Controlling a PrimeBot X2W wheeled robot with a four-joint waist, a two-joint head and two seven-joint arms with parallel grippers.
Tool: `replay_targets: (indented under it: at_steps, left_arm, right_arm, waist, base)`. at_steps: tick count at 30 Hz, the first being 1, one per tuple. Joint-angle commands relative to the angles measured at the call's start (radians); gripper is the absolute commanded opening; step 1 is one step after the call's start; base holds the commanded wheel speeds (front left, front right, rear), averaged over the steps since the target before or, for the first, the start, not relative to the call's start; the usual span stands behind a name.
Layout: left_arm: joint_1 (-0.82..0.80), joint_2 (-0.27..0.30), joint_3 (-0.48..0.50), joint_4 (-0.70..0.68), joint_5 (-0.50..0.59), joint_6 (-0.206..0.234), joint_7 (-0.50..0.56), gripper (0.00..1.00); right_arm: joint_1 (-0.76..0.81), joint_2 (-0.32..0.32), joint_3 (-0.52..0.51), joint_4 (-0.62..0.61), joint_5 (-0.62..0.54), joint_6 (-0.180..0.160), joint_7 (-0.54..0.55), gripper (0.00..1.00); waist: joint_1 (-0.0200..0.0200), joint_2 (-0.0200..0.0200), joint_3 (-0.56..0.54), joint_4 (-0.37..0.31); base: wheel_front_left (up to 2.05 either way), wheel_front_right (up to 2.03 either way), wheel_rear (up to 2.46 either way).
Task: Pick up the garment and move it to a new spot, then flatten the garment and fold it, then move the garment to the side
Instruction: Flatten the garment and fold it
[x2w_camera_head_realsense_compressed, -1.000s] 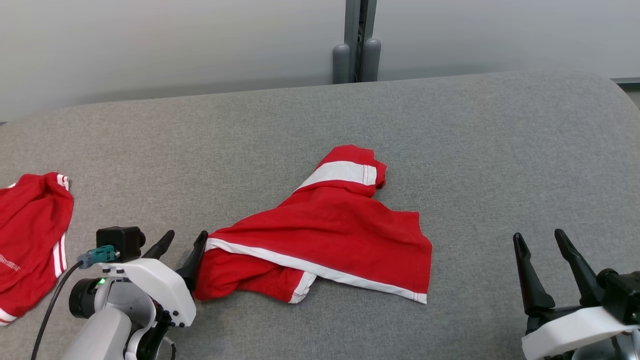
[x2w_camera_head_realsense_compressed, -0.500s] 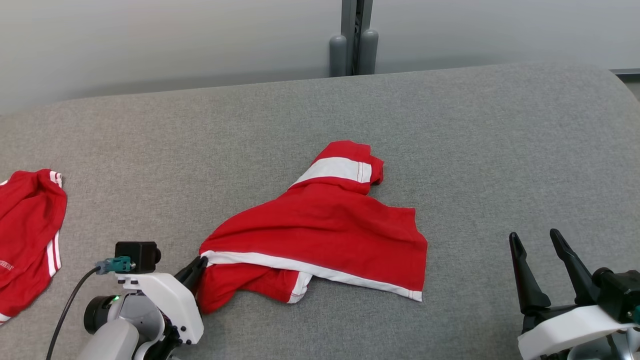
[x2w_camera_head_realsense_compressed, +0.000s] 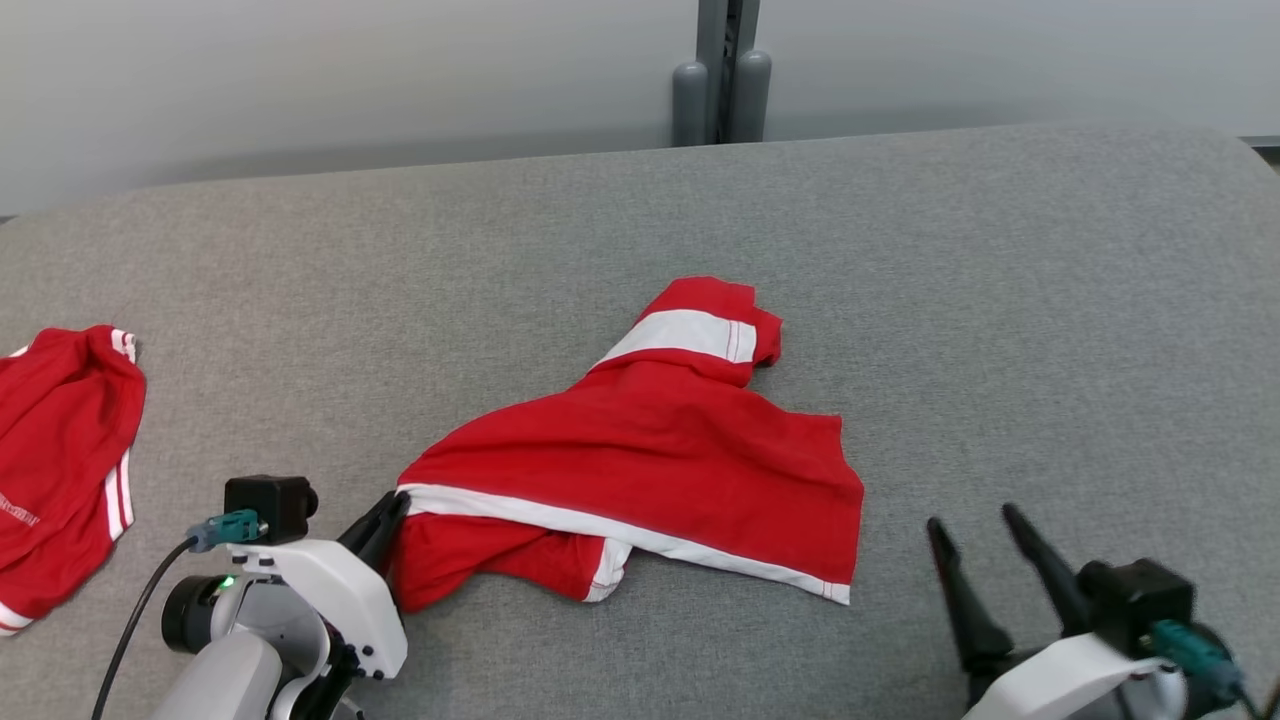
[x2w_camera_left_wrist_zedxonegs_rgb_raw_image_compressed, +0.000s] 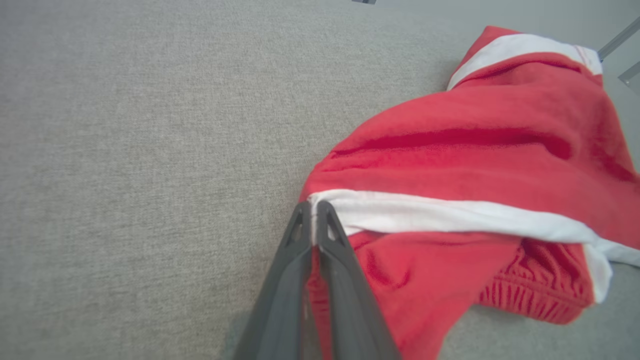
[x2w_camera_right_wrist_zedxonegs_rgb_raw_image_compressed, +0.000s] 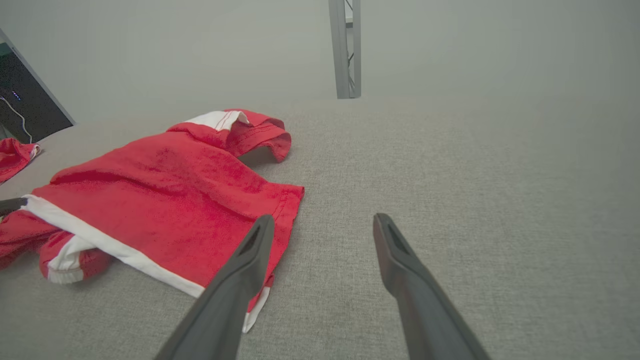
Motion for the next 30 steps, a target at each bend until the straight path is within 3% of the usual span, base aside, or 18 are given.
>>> replay_targets:
  at_steps: [1, 8, 15, 16, 17, 18, 26, 30]
  left_arm:
    - [-0.028, 0.004, 0.0, -0.008, 0.004, 0.008, -0.005, 0.0]
    - [-0.049, -0.005, -0.008, -0.021, 0.01, 0.006, -0.021, 0.0]
    - [-0.052, -0.008, -0.011, -0.025, 0.005, 0.004, -0.035, 0.0]
    - [-0.054, -0.008, -0.01, -0.026, 0.005, 0.005, -0.04, 0.0]
    - [-0.056, -0.008, -0.01, -0.027, 0.005, 0.006, -0.04, 0.0]
    - [-0.058, -0.008, -0.01, -0.028, 0.006, 0.006, -0.045, 0.0]
    - [-0.067, 0.004, -0.005, -0.045, 0.018, 0.012, -0.08, 0.0]
    - [-0.077, 0.03, 0.001, -0.085, 0.049, 0.038, -0.114, 0.0]
  right_arm:
    - [0.006, -0.005, 0.026, 0.03, 0.008, 0.0, 0.004, 1.0]
    - [-0.037, -0.006, 0.166, 0.211, 0.01, 0.0, -0.023, 1.0]
    - [-0.109, -0.012, 0.236, 0.346, -0.054, 0.0, -0.088, 1.0]
    - [-0.118, -0.014, 0.24, 0.362, -0.064, 0.0, -0.097, 0.71]
    - [-0.123, -0.012, 0.242, 0.376, -0.065, 0.0, -0.102, 0.07]
    - [-0.128, -0.011, 0.245, 0.388, -0.067, 0.0, -0.107, 0.0]
    - [-0.159, -0.01, 0.256, 0.395, -0.049, 0.0, -0.156, 0.0]
    - [-0.169, -0.018, 0.239, 0.34, -0.023, 0.0, -0.17, 0.0]
  waist:
    - [0.0, 0.0, 0.007, 0.01]
    - [0.0, 0.0, 0.03, 0.04]
    - [0.0, 0.0, 0.042, 0.056]
    - [0.0, 0.0, 0.044, 0.058]
    - [0.0, 0.0, 0.046, 0.059]
    - [0.0, 0.0, 0.047, 0.059]
    - [0.0, 0.0, 0.05, 0.052]
    - [0.0, 0.0, 0.038, 0.043]
  base:
    - [0.0, 0.0, 0.0]
    - [0.0, 0.0, 0.0]
    - [0.0, 0.0, 0.0]
    - [0.0, 0.0, 0.0]
    - [0.0, 0.0, 0.0]
    - [0.0, 0.0, 0.0]
    - [0.0, 0.0, 0.0]
    - [0.0, 0.0, 0.0]
